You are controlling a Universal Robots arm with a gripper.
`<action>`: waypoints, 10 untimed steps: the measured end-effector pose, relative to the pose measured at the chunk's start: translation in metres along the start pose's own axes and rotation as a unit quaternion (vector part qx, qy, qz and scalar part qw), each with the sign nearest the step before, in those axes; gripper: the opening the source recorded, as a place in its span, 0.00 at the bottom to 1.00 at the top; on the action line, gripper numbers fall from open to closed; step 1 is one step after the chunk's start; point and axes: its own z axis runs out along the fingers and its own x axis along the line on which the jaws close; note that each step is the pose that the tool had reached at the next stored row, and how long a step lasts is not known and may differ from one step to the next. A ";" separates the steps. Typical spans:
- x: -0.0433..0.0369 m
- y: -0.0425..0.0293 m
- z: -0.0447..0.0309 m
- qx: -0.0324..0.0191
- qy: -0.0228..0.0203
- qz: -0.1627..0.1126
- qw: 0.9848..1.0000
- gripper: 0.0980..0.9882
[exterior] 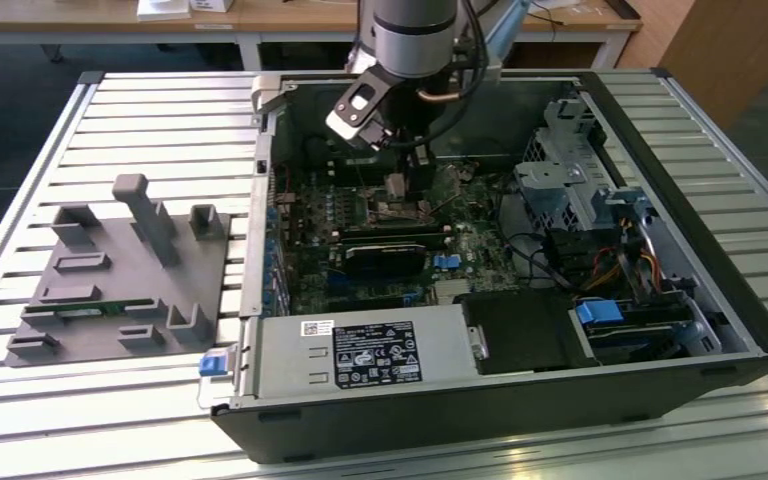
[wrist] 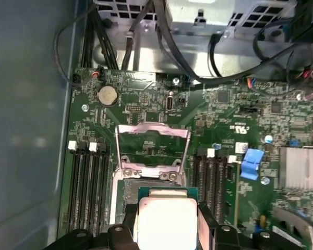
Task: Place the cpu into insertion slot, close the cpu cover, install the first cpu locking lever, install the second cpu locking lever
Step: 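Place the cpu into insertion slot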
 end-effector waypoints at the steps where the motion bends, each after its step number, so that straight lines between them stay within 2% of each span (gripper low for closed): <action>1: 0.0016 -0.0005 0.0018 0.000 0.000 0.001 1.000 0.49; 10: 0.0094 -0.0048 0.0181 0.000 0.000 0.002 1.000 0.49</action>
